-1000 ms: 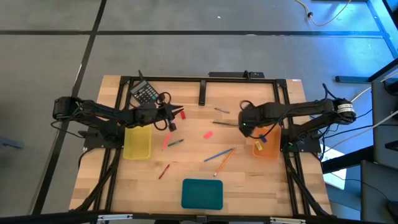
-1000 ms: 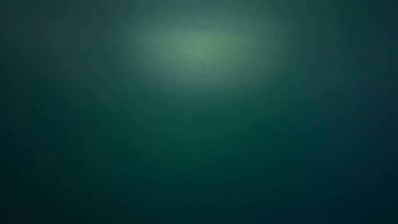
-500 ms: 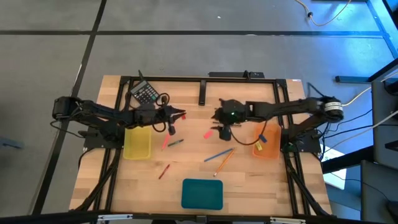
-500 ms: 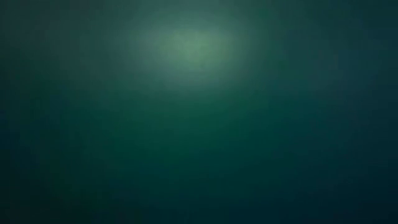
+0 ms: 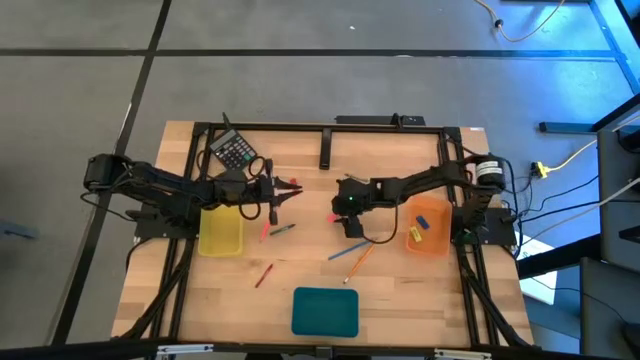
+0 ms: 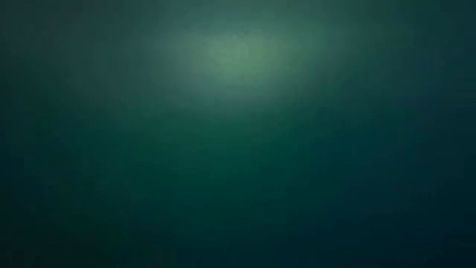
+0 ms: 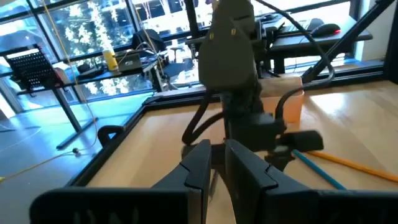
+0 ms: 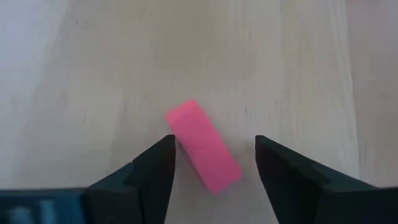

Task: Sort crayons/erasers/pens/pencils in bins
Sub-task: Put the pink eraser into the orange bin

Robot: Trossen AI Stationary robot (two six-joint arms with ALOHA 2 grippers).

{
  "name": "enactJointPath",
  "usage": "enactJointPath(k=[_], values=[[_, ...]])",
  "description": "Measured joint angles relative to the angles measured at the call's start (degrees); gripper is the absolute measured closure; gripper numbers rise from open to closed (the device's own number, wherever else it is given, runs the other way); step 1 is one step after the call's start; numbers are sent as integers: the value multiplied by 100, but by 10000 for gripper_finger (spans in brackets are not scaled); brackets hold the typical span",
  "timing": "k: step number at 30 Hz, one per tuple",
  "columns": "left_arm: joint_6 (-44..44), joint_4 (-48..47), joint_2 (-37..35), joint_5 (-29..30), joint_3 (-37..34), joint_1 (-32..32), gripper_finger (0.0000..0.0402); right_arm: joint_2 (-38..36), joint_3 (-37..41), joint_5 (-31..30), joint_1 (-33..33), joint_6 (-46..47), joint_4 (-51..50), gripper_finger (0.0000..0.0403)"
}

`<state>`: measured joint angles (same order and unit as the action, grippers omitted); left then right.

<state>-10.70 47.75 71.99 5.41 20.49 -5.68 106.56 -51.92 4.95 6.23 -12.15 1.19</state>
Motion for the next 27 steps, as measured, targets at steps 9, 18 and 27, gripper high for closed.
enactJointPath(k=[9,18,27], values=[[-26,0,0,3,0,-173,360,265,-32,198,110,-19,96,211],[46,-45,0,3,0,-191,360,258,-26,265,142,-13,122,279],[967,-1004,2,54,0,-4,360,215,-17,392,326,-54,106,310]])
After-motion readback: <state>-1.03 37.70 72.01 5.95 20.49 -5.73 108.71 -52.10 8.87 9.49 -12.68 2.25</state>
